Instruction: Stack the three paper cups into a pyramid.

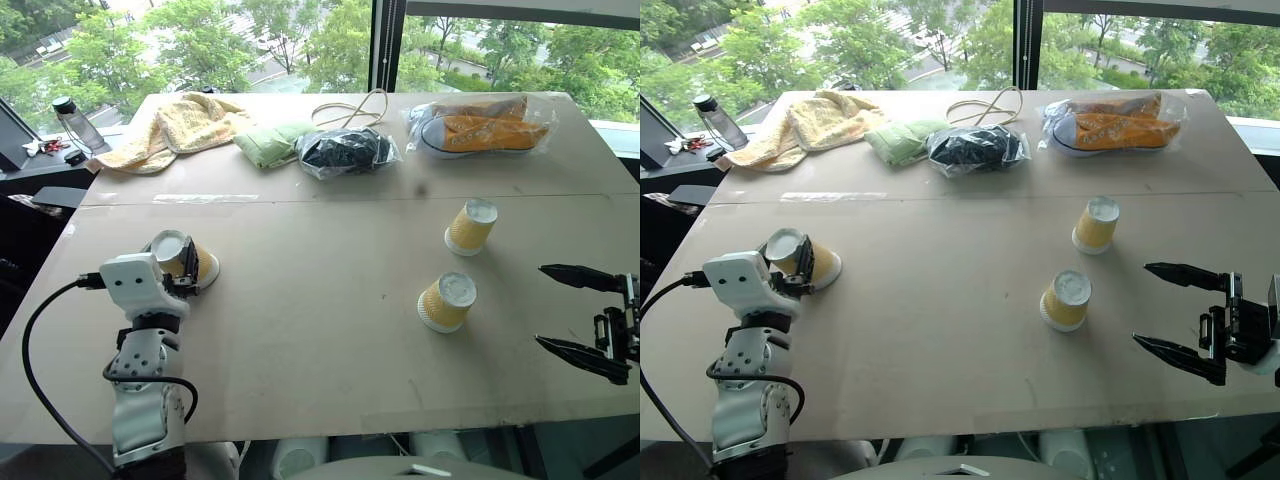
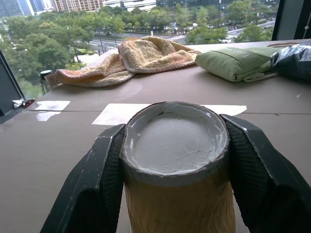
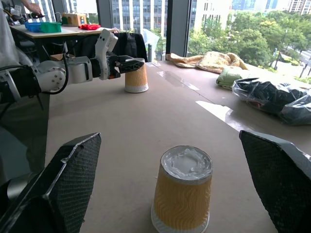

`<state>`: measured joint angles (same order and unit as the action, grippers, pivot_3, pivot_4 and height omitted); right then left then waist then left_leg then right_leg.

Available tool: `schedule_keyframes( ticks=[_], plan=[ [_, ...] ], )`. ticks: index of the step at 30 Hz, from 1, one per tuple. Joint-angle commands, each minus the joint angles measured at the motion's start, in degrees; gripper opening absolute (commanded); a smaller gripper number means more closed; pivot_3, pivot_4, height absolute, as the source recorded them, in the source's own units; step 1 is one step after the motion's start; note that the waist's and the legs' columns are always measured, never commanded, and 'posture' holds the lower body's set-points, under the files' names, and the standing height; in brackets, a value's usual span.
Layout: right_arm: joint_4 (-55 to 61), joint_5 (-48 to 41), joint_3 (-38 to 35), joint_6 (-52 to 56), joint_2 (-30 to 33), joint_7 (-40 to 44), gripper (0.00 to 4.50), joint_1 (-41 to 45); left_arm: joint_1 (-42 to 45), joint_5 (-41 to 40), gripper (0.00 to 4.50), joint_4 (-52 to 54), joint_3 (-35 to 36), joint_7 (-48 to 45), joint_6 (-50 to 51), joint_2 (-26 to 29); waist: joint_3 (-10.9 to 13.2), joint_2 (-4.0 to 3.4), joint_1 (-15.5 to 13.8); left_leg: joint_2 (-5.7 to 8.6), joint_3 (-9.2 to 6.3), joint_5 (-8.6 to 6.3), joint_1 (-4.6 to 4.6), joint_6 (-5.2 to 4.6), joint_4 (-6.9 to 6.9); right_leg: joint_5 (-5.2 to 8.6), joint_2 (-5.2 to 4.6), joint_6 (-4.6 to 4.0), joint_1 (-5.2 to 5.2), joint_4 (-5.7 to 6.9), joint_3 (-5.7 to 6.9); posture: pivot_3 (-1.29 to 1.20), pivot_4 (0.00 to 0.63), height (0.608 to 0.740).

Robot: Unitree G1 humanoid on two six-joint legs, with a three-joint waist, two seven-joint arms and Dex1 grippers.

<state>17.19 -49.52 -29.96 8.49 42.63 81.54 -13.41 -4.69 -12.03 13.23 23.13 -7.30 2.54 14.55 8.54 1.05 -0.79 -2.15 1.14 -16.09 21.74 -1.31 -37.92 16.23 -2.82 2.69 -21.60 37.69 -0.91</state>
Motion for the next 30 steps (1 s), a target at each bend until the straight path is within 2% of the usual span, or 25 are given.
schedule_keyframes(
  ticks=[1, 7, 9, 12, 15, 22, 30],
  plan=[
    [1.54, -0.14, -1.32, -0.48, 0.29, -0.45, 4.50, 0.29, 0.24, -0.41, 2.39, 0.20, 0.98, 0.07, 0.06, 0.98, 0.00, 0.00, 0.01, 0.00, 0.00, 0.00, 0.00, 0.00, 0.00, 0.00, 0.00, 0.00, 0.00, 0.00, 0.00, 0.00, 0.150, 0.740],
    [1.31, -0.31, -1.13, -0.15, 0.35, -1.10, 4.50, 0.70, 1.89, -2.19, 2.39, 2.22, -3.92, -6.81, -0.69, 2.97, 0.00, 0.00, -0.12, 0.00, -0.01, 0.00, 0.00, 0.00, -0.02, 0.00, 0.00, 0.00, 0.00, 0.03, 0.00, 0.00, 0.150, 0.740],
    [1.21, -0.47, -1.09, 0.16, 0.41, -1.49, 4.50, 1.12, 3.64, -3.73, 2.39, 3.12, -8.59, -13.07, -0.57, 4.50, 0.00, 0.00, -0.20, 0.01, -0.05, 0.00, 0.04, 0.00, -0.08, 0.00, -0.01, 0.00, 0.01, 0.02, 0.03, 0.00, 0.150, 0.740],
    [1.00, -0.26, -0.96, 0.13, 0.31, -1.84, 4.50, 1.57, 6.59, -7.19, 2.39, 4.83, -19.00, -27.93, 0.39, 8.68, 0.00, 0.00, -0.21, 0.04, -0.07, 0.00, 0.07, 0.01, -0.16, 0.00, -0.01, 0.00, 0.02, 0.05, 0.11, 0.00, 0.150, 0.740],
    [1.54, -0.19, -0.87, 0.02, -0.33, -2.42, 4.50, 0.99, 9.68, -8.70, 2.39, 3.62, -23.14, -35.17, 0.73, 11.23, 0.00, -0.05, 0.22, 0.04, 0.01, 0.00, 0.06, 0.01, -0.17, 0.00, 0.00, 0.00, 0.02, 0.04, 0.05, 0.00, 0.150, 0.740],
    [2.48, -0.09, -0.07, 0.30, -0.82, -3.68, 4.50, 0.57, 14.79, -4.82, 2.39, -1.36, -29.00, -41.10, -3.38, 12.16, 0.00, -0.14, 0.36, 0.00, -0.02, 0.00, -0.02, 0.00, -0.16, 0.00, 0.17, 0.00, 0.00, 0.15, 0.03, 0.00, 0.150, 0.740],
    [3.84, -0.39, -0.92, 0.96, -0.27, -3.97, 4.50, -0.74, 13.45, -4.47, 2.39, -3.91, -30.17, -42.78, -5.37, 11.45, 0.01, -0.13, 0.02, -0.03, -0.03, 0.00, 0.02, 0.00, -0.19, 0.00, 0.12, 0.00, 0.00, 0.12, 0.04, 0.00, 0.150, 0.740]
  ],
)
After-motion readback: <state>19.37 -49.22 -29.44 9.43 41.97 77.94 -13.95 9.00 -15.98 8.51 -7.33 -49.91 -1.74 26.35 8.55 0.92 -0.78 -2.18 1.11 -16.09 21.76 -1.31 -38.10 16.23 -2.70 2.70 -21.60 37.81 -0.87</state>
